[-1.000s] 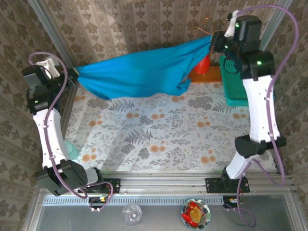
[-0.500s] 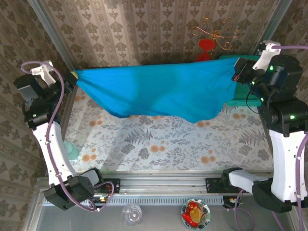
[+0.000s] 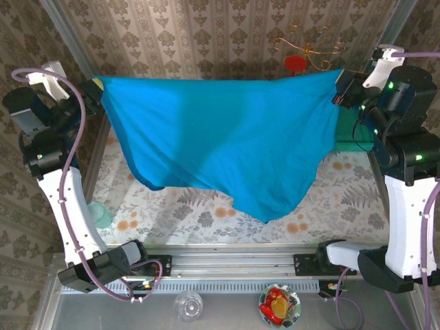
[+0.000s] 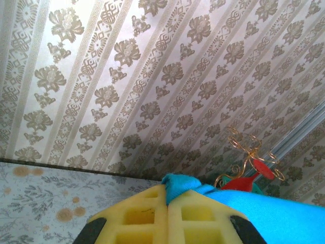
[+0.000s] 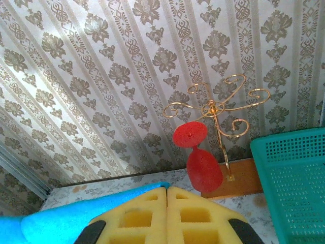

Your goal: Fold the inside-out t-shirt

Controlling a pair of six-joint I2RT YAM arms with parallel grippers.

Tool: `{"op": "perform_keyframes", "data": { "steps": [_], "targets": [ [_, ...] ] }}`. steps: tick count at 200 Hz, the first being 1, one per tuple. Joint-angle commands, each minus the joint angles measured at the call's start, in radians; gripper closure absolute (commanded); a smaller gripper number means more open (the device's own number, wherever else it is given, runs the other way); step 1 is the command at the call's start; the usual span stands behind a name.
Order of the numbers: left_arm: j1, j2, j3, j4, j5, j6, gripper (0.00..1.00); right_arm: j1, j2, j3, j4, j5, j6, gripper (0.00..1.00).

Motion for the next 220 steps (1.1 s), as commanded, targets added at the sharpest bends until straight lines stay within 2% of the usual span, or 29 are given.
{"op": "perform_keyframes", "data": {
  "steps": [1,54,83,110,138,175,196,220],
  "targets": [
    [-0.001,-0.104,0.002,0.066,-0.05,0.026,1.0,-0.008,-0.102,-0.042,0.082,0.05,0.015,1.0],
    [0.001,-0.288,-0.098,0.117,-0.093,0.028,1.0,-0.008,-0.284,-0.163,0.142,0.135,0.019,1.0],
    [0.001,-0.278,-0.068,0.116,-0.105,0.02,1.0,-0.008,-0.294,-0.166,0.181,0.114,0.007,1.0],
    [-0.001,-0.236,-0.046,0.163,-0.09,-0.021,1.0,-0.008,-0.241,-0.141,0.19,0.062,0.0,1.0],
    [-0.016,-0.142,-0.039,0.238,-0.043,-0.041,1.0,-0.008,-0.165,-0.129,0.229,-0.009,-0.002,1.0],
    [-0.083,0.03,-0.074,0.242,-0.041,0.027,1.0,0.01,-0.017,-0.158,0.296,-0.175,0.011,1.0],
    [-0.131,0.157,-0.068,0.2,-0.023,0.071,1.0,0.074,0.084,-0.211,0.375,-0.182,-0.022,1.0],
    [-0.166,0.305,-0.07,0.147,-0.081,0.14,1.0,0.145,0.262,-0.197,0.413,-0.178,-0.085,1.0]
  ]
}}
